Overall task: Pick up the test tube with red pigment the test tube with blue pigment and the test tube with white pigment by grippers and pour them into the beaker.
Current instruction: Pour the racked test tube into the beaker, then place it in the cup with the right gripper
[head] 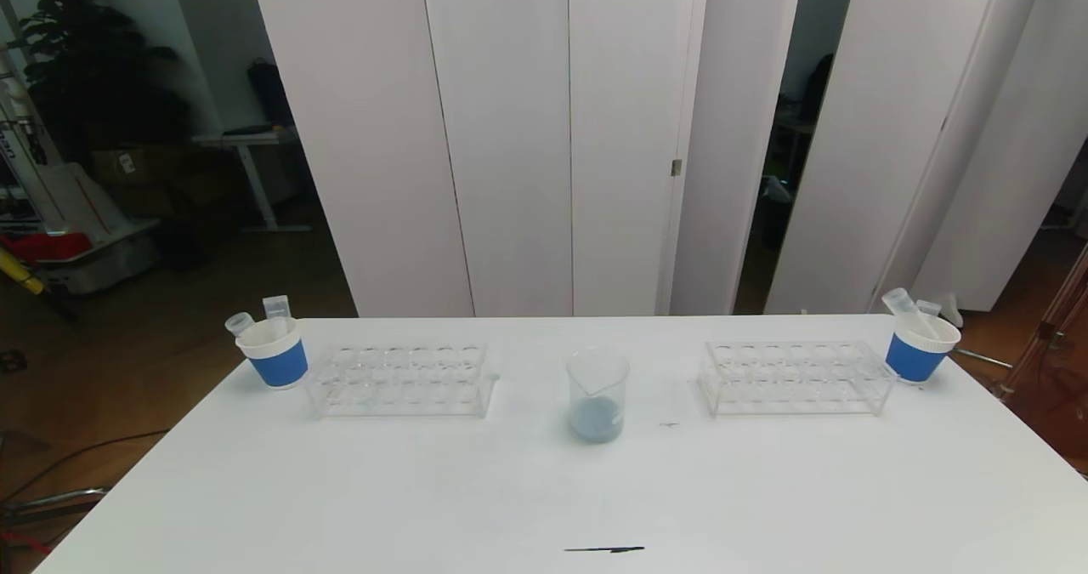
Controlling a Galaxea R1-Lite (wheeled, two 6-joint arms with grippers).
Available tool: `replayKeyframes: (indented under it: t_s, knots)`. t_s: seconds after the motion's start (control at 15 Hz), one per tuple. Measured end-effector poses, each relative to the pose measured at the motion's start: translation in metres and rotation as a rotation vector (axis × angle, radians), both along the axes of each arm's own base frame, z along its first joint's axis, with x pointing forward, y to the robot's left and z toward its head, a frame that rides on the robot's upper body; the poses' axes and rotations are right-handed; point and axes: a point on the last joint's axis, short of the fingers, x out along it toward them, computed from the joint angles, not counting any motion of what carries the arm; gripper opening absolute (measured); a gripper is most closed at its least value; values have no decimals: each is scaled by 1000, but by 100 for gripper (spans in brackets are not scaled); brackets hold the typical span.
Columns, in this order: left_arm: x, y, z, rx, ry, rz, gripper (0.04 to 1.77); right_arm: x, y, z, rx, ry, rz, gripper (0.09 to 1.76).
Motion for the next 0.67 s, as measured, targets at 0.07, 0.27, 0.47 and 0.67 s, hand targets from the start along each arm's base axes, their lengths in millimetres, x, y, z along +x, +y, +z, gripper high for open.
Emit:
replayKeyframes:
  t_s: [0.07, 0.27, 0.47, 0.67]
  knots:
    - [0, 0, 0, 0, 0, 0, 174, 13, 0, -21, -10, 19, 17, 175]
    - [0, 0, 0, 0, 0, 0, 174, 30, 3, -58, -15, 62, 127, 175]
    - [0, 0, 0, 0, 0, 0, 174, 32, 5, -69, 52, 85, 224, 175]
    - [0, 0, 0, 0, 0, 0, 174, 33, 5, -72, 57, 90, 228, 175]
